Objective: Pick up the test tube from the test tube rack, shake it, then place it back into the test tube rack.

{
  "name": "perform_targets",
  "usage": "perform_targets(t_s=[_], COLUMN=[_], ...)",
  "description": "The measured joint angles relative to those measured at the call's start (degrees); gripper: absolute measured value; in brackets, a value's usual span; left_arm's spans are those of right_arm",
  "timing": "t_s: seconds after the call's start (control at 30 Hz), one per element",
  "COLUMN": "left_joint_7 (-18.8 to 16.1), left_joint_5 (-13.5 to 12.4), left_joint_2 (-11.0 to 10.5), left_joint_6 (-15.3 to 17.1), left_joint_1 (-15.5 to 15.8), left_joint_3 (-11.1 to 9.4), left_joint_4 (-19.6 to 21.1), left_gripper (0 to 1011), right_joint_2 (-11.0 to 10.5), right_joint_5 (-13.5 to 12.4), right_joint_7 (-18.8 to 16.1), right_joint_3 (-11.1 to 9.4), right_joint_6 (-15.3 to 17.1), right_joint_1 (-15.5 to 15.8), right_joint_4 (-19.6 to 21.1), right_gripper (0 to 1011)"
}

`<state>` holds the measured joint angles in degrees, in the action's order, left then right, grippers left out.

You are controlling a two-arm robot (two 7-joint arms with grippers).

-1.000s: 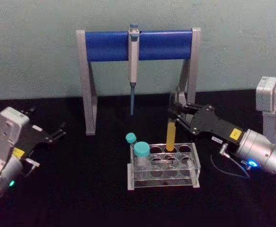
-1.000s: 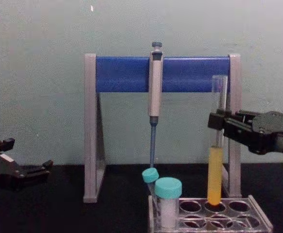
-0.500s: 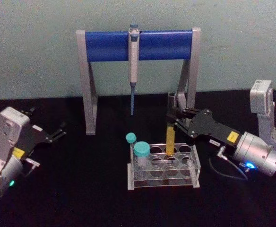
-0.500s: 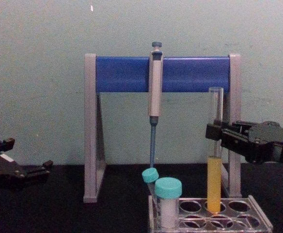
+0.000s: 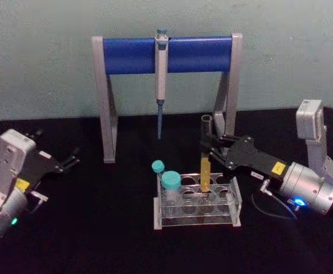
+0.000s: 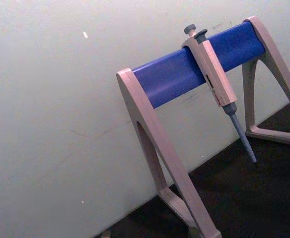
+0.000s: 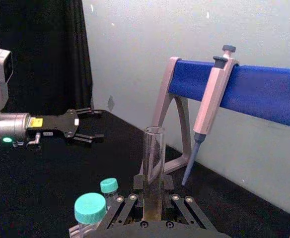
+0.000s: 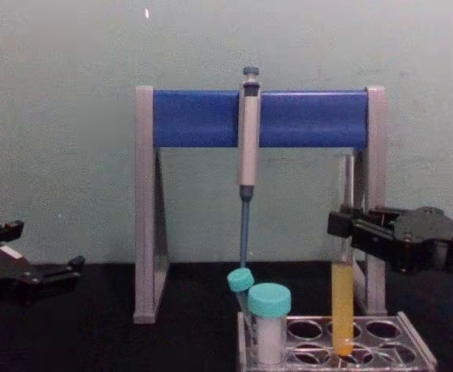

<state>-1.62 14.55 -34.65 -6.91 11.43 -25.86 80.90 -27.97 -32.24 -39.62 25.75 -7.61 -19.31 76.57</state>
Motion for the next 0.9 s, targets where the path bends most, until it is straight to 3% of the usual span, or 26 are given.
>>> perform_targets(t_s=[0.9], left_joint_7=[0.0], left_joint_5=[0.0], left_joint_2=[0.0], left_joint_6=[0.0], left_joint_1=[0.0], left_joint_3=[0.0], left_joint_4=[0.0], left_gripper=[1001], right_joint_2=[1.0], right_joint_5=[0.7], right_joint_7=[-0.4], right_joint_3=[1.2], right_joint_6=[1.3], right_joint_1=[-1.5], right_joint_4=[-3.0], right_gripper=[228])
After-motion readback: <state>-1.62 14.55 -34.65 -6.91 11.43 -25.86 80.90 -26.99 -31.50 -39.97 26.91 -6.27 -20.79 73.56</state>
